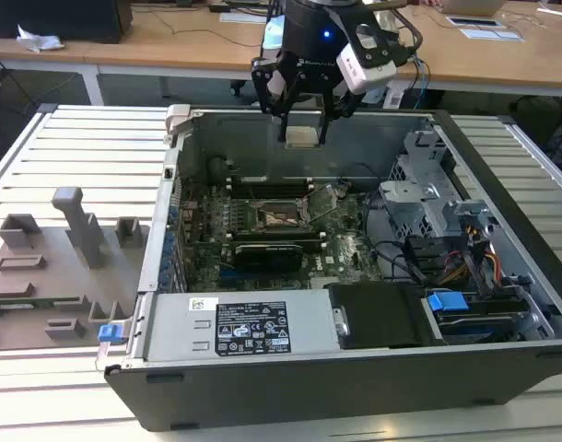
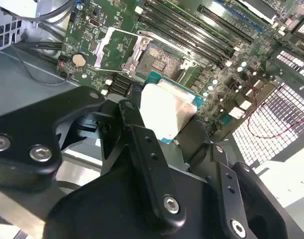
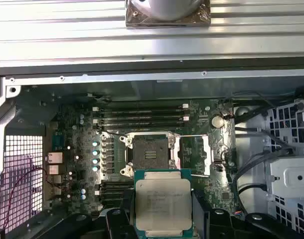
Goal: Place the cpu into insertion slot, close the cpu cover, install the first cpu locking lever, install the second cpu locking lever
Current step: 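Place the cpu into insertion slot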
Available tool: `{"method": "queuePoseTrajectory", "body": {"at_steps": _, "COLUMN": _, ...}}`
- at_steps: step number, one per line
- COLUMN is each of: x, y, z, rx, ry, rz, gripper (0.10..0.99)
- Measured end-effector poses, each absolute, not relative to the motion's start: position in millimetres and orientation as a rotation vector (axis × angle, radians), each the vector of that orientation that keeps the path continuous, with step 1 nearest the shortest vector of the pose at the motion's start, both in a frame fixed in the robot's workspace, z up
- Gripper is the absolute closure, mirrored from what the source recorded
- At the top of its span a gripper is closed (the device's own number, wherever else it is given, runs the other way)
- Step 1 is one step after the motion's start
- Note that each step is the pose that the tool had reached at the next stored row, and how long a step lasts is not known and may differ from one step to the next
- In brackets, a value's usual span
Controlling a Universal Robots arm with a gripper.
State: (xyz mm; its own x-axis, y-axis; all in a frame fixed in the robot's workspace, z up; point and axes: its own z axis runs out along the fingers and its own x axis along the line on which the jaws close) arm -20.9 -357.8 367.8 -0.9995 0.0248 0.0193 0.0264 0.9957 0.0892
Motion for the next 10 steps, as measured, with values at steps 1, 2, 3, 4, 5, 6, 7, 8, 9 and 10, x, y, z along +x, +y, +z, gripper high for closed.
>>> {"method": "queuePoseTrajectory", "body": {"at_steps": 1, "x": -20.9, "y": -357.8, "z": 366.1, "rx": -0.040, "ry": -3.120, "rz": -0.140, "gripper": 0.541}}
{"method": "queuePoseTrajectory", "body": {"at_steps": 2, "x": -20.9, "y": -357.8, "z": 362.6, "rx": -0.040, "ry": -3.120, "rz": -0.140, "gripper": 0.541}}
{"method": "queuePoseTrajectory", "body": {"at_steps": 3, "x": -20.8, "y": -357.8, "z": 360.2, "rx": -0.040, "ry": -3.120, "rz": -0.140, "gripper": 0.541}}
{"method": "queuePoseTrajectory", "body": {"at_steps": 4, "x": -20.8, "y": -357.8, "z": 359.2, "rx": -0.040, "ry": -3.120, "rz": -0.140, "gripper": 0.541}}
{"method": "queuePoseTrajectory", "body": {"at_steps": 5, "x": -20.8, "y": -357.8, "z": 358.0, "rx": -0.040, "ry": -3.120, "rz": -0.140, "gripper": 0.541}}
{"method": "queuePoseTrajectory", "body": {"at_steps": 6, "x": -20.8, "y": -357.8, "z": 357.3, "rx": -0.040, "ry": -3.120, "rz": -0.140, "gripper": 0.541}}
{"method": "queuePoseTrajectory", "body": {"at_steps": 7, "x": -20.8, "y": -357.8, "z": 356.8, "rx": -0.040, "ry": -3.120, "rz": -0.140, "gripper": 0.541}}
{"method": "queuePoseTrajectory", "body": {"at_steps": 8, "x": -20.8, "y": -357.8, "z": 355.6, "rx": -0.040, "ry": -3.120, "rz": -0.140, "gripper": 0.541}}
{"method": "queuePoseTrajectory", "body": {"at_steps": 9, "x": -20.8, "y": -357.8, "z": 354.9, "rx": -0.040, "ry": -3.120, "rz": -0.140, "gripper": 0.541}}
{"method": "queuePoseTrajectory", "body": {"at_steps": 10, "x": -20.8, "y": -357.8, "z": 354.1, "rx": -0.040, "ry": -3.120, "rz": -0.140, "gripper": 0.541}}
